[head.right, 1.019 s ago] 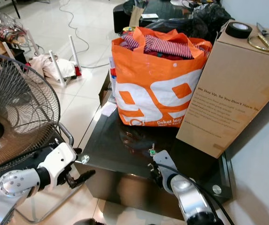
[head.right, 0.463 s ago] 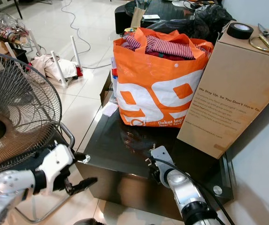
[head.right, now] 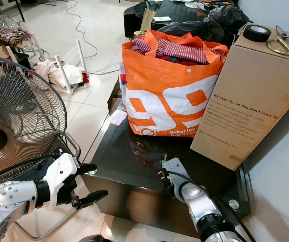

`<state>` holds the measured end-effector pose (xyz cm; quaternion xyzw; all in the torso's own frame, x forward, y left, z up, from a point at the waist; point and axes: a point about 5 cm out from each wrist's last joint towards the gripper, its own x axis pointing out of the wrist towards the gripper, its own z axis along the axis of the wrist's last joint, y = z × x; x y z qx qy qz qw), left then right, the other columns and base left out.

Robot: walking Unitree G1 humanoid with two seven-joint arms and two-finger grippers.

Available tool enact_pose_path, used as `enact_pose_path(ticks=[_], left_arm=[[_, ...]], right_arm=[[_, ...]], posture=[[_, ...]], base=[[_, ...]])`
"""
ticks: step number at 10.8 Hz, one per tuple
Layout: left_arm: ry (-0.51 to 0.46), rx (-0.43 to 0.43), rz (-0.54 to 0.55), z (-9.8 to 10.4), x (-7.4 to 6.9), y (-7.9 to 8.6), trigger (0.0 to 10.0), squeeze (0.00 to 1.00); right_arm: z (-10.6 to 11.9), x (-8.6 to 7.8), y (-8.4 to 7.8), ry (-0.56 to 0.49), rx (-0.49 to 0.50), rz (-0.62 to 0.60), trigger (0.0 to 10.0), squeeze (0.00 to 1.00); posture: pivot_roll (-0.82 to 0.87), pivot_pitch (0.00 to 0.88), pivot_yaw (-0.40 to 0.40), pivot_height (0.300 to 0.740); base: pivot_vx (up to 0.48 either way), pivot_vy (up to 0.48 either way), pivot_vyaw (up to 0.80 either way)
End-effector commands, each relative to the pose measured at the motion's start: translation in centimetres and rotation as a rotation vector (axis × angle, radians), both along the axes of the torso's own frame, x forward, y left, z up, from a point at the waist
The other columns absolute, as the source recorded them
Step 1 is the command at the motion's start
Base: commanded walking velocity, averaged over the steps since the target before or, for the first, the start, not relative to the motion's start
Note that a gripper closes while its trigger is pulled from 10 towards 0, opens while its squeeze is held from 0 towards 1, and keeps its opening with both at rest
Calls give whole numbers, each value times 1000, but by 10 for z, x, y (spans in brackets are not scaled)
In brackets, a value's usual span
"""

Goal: Hang keys on a hook

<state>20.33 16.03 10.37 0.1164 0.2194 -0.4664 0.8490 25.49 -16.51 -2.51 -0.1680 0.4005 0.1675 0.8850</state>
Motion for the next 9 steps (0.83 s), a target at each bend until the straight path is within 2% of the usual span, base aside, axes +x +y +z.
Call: enact_pose_path(ticks=[1, 2, 3, 4, 5, 6, 7, 9], left_arm=[[0, 9, -3, 1, 3, 1, 10000, 0], [-1, 7, -8, 1, 4, 0, 10000, 0], [-1, 7, -10, 1, 4, 0, 10000, 0], [-4, 13, -9, 0, 4, 0, 10000, 0], [-9, 16, -7, 0, 5, 0, 10000, 0], [-10, 14, -7, 1, 6, -1, 10000, 0], [-9, 13, -10, 0, 6, -2, 10000, 0], [-8, 10, -16, 0, 7, -4, 10000, 0]], right_arm=[[4, 3, -3, -13, 3, -4, 4275, 0], [4, 2, -7, -11, 1, -3, 4941, 0], [4, 2, -8, -8, 0, -3, 7176, 0], [4, 0, -10, 2, -4, 1, 8431, 0], [4, -1, -11, 14, -7, 5, 8627, 0], [3, -2, -12, 27, -8, 11, 7647, 0], [0, -5, -13, 55, -14, 15, 3804, 0], [-2, -8, -14, 78, -10, 19, 1765, 0]], posture=[[-41, 0, 13, 740], [-44, 0, 13, 740], [-45, 0, 13, 740], [-46, 0, 14, 740], [-46, 0, 14, 740], [-49, 0, 14, 740], [-55, 0, 16, 740], [-58, 0, 16, 740]], base=[[0, 0, 0], [0, 0, 0], [0, 0, 0], [0, 0, 0], [0, 0, 0], [0, 0, 0], [0, 0, 0], [0, 0, 0]])
